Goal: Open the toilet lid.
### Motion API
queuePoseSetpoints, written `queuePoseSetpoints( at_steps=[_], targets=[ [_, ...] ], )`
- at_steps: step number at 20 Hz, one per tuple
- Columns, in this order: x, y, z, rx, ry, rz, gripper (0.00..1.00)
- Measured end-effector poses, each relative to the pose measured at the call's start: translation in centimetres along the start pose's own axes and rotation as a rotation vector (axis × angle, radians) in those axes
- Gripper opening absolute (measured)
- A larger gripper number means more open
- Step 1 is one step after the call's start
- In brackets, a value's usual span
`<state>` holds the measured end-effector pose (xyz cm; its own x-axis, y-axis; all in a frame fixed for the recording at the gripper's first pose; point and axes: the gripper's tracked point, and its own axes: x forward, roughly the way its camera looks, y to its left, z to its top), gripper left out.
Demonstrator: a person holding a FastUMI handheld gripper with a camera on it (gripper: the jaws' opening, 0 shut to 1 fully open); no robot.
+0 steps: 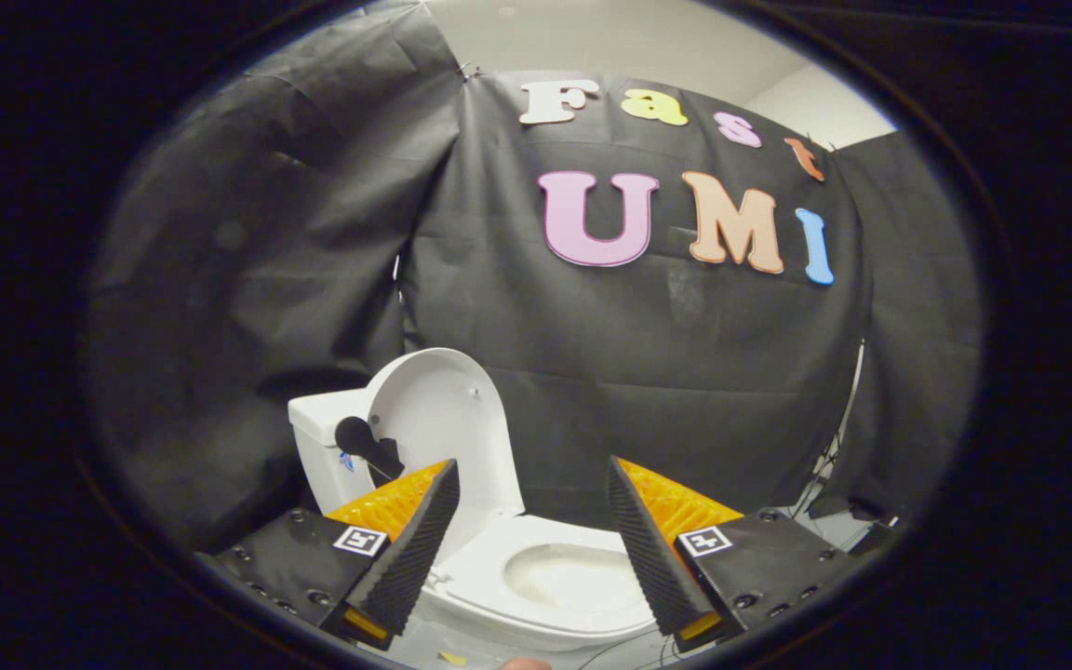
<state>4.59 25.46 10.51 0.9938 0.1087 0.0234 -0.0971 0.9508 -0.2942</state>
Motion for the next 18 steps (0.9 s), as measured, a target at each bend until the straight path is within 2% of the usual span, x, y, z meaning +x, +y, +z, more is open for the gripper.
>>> queuePoseSetpoints(
  at_steps=[14, 18],
  targets=[
    [0.3, -1.9, -2.8, 0.025, 0.069, -0.068, 0.98],
    [0.6, -1.3, -2.8, 0.017, 0.068, -0.047, 0.98]
  ],
)
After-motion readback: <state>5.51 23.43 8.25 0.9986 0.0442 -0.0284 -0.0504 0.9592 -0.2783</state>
